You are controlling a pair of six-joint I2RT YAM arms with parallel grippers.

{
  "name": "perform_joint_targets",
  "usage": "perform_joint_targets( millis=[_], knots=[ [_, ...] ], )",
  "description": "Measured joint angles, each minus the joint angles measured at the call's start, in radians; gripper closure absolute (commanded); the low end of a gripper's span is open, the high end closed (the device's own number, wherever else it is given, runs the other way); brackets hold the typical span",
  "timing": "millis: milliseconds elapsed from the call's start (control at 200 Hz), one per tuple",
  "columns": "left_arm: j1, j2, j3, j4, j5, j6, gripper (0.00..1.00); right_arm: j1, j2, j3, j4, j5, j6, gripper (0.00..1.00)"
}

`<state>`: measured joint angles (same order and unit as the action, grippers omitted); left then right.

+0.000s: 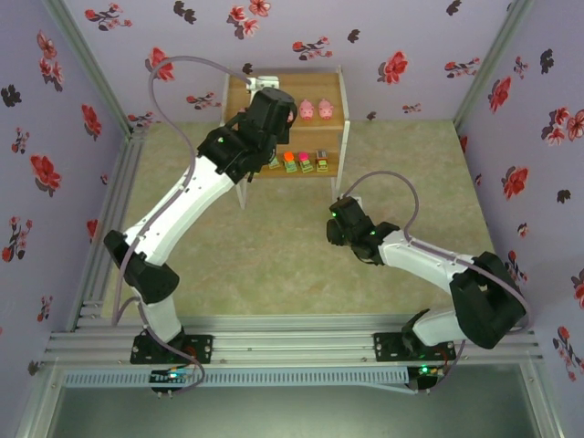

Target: Place and organize the plastic toys onto the shelf

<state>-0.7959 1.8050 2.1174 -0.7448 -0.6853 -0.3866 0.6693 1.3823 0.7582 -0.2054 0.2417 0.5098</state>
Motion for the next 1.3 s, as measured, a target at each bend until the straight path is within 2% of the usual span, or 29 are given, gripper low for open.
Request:
perform_joint_targets(
  millis=[780, 1300],
  knots=[
    [0.04, 0.089, 0.075, -0.05, 0.016, -0.034, 0.66, -0.017, 0.015, 0.0, 0.0, -0.015, 0.0, 0.81],
    [0.05, 0.124, 0.089, -0.05, 0.015, -0.05, 0.62, -0.021, 0.016, 0.0, 0.0, -0.026, 0.0, 0.81]
  ],
)
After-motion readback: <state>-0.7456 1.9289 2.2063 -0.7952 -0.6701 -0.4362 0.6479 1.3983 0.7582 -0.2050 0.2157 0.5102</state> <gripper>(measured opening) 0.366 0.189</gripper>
